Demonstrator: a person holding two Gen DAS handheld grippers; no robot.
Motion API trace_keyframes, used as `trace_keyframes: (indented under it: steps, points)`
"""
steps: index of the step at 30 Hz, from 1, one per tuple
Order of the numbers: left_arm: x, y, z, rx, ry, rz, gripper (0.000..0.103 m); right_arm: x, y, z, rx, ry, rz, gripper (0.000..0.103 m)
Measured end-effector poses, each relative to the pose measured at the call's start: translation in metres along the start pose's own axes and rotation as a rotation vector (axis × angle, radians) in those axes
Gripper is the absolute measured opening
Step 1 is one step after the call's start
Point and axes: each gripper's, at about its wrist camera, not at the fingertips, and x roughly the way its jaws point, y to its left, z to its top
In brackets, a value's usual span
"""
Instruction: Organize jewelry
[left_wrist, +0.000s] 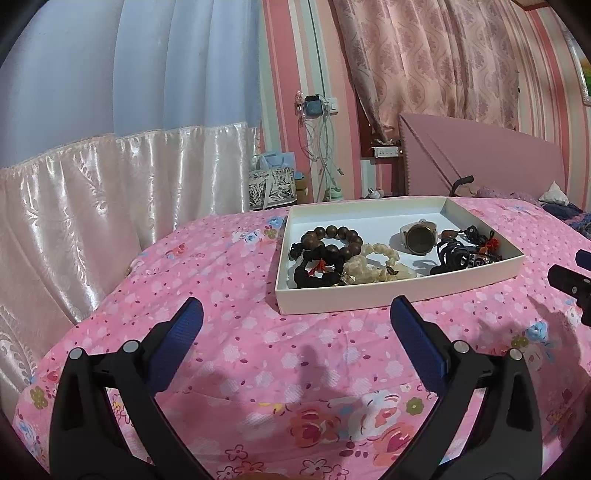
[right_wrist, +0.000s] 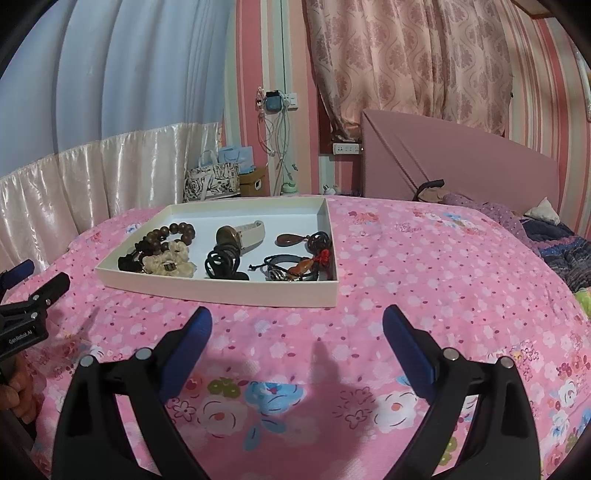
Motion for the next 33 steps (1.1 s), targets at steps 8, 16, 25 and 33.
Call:
trace_keyframes:
  steps: [8,16,25,33]
  points:
    - [-0.002,-0.002,-0.001,0.009,-0.013,0.005,0.1,0.002,0.001,0.0,-0.01,0.006,-0.001,0.094]
    - [-0.002,-0.003,-0.001,0.013,-0.003,0.012,0.1,0.003,0.002,0.0,-0.014,-0.002,-0.001,0.094]
    - [-0.004,-0.015,-0.001,0.076,-0.016,0.04,0.1,0.002,0.001,-0.001,-0.013,0.009,0.008,0.094]
    - [-0.008,-0.014,-0.001,0.078,-0.032,0.046,0.1,0.0,0.0,0.0,-0.017,-0.001,0.0,0.094]
